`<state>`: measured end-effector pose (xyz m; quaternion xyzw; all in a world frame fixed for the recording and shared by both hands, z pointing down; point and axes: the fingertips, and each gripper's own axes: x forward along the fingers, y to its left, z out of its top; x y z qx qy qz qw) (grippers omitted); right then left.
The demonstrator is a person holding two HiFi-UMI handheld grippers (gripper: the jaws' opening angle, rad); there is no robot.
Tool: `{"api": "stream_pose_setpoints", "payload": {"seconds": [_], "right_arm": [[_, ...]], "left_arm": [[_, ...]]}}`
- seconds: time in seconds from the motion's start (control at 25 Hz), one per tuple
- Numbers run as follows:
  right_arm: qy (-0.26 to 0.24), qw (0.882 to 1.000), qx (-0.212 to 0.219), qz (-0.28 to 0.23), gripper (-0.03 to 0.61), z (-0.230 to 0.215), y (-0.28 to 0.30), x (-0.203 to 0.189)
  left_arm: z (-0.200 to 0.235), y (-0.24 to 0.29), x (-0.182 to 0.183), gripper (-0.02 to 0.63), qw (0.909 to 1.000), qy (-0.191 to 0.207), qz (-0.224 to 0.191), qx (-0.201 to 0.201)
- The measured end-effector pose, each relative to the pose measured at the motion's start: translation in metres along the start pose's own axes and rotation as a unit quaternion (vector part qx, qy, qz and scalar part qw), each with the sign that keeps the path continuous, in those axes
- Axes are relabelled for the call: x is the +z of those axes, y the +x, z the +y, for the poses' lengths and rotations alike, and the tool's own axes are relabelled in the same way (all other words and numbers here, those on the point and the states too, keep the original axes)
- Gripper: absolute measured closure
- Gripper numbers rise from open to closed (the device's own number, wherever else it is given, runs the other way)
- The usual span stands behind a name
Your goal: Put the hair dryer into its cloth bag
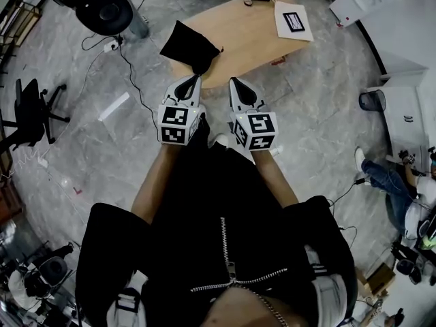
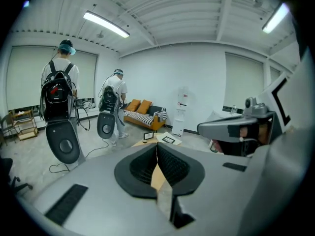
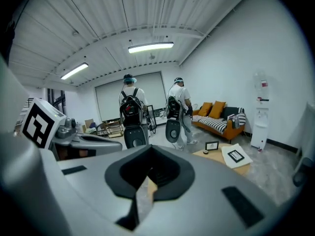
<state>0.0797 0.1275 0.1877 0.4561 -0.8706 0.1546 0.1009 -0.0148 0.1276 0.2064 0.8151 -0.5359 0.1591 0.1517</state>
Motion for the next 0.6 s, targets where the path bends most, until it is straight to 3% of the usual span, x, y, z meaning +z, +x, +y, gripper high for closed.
{"api": "stream_pose_setpoints", "payload": {"seconds": [0.6], "right_arm": [[-0.002, 1.0, 0.008, -0.024, 0.569, 0.013, -0.023, 0.008]], "left_arm": [[-0.014, -0.018, -0.011, 0.6, 1.0, -0.003, -0.002, 0.008]]}}
